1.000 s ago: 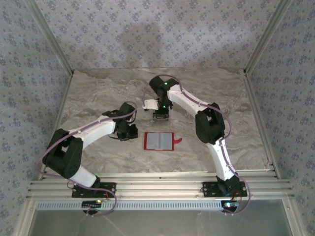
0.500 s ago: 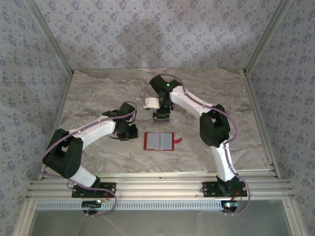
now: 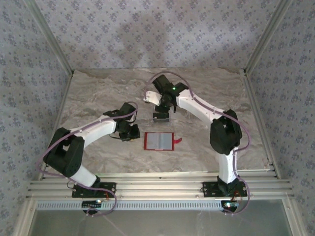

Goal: Take the credit cards out of the card holder

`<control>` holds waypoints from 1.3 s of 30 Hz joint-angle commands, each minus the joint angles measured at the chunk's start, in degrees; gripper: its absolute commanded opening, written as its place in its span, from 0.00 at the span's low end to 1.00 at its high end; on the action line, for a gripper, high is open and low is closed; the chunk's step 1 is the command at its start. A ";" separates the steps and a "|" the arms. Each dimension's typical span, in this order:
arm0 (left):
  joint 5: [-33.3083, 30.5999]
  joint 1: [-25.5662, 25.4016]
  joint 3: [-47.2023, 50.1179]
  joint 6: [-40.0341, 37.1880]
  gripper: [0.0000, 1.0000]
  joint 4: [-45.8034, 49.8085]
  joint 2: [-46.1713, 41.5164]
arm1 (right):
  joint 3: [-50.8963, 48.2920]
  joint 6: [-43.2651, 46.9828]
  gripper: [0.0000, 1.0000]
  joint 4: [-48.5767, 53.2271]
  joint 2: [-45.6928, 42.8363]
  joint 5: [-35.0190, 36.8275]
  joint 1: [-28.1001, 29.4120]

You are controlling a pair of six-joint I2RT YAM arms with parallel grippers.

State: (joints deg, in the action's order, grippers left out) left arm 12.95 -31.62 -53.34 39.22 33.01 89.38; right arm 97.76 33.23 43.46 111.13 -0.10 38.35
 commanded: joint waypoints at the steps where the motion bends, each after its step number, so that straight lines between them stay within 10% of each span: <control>1: 2.67 -1.11 -2.06 -1.37 0.18 0.03 2.74 | -5.33 -16.04 0.25 -5.78 -5.62 -1.69 0.14; 12: 5.24 -3.86 -4.22 -1.06 0.21 -1.20 9.04 | -23.57 -48.02 0.24 -17.02 -17.17 -3.76 0.85; 39: 3.13 2.67 1.21 -0.20 0.20 -1.99 -0.02 | -27.73 -71.64 0.25 -14.21 -9.82 -15.51 8.64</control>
State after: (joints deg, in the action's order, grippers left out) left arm 16.29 -29.58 -53.01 39.48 30.81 91.39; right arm 67.46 -36.03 27.99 99.18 -13.76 45.80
